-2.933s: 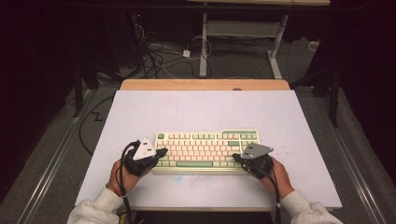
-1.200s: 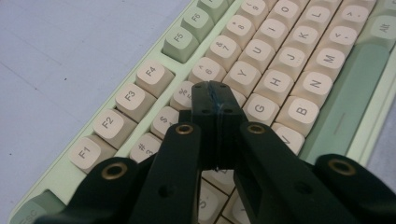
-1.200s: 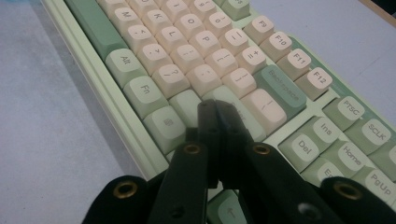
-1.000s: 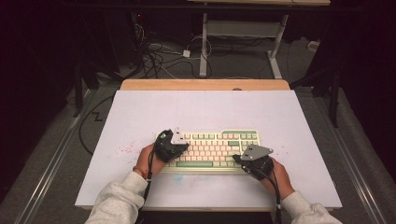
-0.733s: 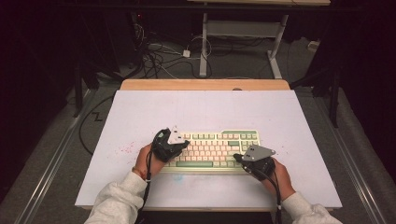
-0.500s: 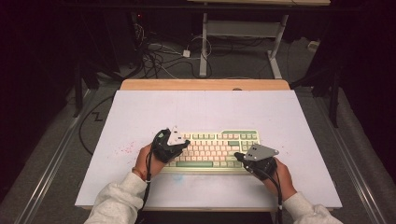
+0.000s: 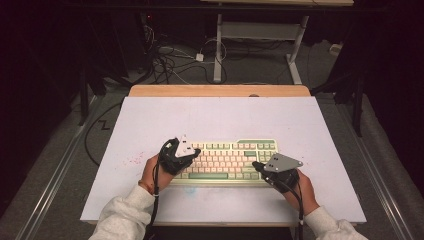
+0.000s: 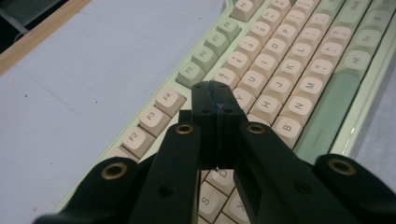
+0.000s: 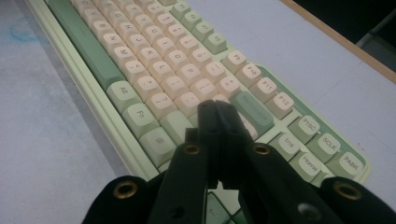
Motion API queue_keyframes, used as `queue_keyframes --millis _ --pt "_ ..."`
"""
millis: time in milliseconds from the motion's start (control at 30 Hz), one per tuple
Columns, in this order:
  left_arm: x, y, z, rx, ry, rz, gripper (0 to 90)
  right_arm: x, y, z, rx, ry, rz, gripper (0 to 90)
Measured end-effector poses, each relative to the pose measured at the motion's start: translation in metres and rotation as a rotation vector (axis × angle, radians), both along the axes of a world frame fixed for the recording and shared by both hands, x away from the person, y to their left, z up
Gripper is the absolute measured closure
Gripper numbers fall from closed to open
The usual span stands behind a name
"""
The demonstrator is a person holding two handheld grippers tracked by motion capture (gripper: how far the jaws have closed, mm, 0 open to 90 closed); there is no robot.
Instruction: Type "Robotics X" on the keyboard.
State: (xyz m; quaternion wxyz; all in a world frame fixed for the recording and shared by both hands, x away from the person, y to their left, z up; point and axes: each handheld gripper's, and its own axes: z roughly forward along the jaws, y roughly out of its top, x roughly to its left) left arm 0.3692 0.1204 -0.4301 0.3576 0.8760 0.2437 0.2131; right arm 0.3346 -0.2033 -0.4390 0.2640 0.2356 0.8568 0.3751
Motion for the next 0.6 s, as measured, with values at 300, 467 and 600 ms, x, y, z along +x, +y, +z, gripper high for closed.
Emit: queue_keyframes --millis 300,467,600 --pt "-0.006 0.01 0.0 -0.001 -0.032 -0.002 87.5 0.002 -0.002 0.003 0.022 0.004 0.004 90.0" --pt "-0.01 0.02 0.0 0.002 -0.053 0.012 87.5 0.002 -0.003 0.006 0.033 0.004 0.004 90.0" --pt "-0.013 0.029 -0.001 -0.001 -0.058 0.025 87.5 0.003 -0.003 0.007 0.033 0.002 0.007 90.0"
